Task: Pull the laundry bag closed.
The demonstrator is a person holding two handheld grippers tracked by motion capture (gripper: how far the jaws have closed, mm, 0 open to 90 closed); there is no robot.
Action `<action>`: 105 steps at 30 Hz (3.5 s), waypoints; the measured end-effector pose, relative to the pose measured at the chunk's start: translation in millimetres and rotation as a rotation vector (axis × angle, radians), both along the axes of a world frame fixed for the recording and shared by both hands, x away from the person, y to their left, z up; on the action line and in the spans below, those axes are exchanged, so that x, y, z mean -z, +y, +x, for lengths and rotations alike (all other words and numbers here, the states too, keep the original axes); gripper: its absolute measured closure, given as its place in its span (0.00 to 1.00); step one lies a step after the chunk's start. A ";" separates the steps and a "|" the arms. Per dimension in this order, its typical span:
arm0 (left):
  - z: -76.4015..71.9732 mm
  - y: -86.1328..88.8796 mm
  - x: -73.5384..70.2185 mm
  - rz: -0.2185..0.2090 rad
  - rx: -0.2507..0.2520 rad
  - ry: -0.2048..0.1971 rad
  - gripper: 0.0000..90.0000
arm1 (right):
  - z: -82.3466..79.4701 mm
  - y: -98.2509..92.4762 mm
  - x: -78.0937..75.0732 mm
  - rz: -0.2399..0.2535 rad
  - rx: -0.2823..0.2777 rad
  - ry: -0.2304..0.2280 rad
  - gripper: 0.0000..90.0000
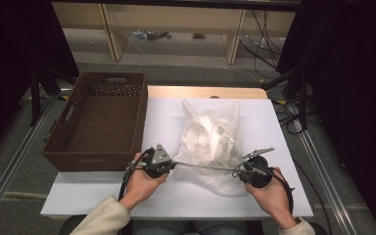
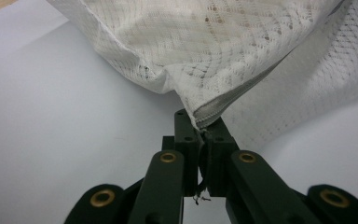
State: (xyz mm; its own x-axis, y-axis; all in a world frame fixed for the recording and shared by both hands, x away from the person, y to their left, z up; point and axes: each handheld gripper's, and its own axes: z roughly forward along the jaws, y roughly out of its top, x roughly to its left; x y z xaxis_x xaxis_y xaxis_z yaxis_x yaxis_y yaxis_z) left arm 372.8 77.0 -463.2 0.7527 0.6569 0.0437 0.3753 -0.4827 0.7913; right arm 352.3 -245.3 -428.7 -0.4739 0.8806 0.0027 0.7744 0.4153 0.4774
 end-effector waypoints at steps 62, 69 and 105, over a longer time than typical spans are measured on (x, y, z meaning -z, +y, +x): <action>0.0 0.1 -0.1 0.002 -0.001 0.003 0.95 | -1.1 -12.5 1.0 -0.003 0.033 -0.007 0.97; 0.5 1.4 -0.7 0.018 0.011 0.007 0.95 | -1.4 -13.6 1.0 0.002 0.047 0.008 0.97; 0.1 0.3 -0.6 0.005 -0.002 0.004 0.95 | -1.4 -22.9 1.6 -0.009 0.041 0.011 0.97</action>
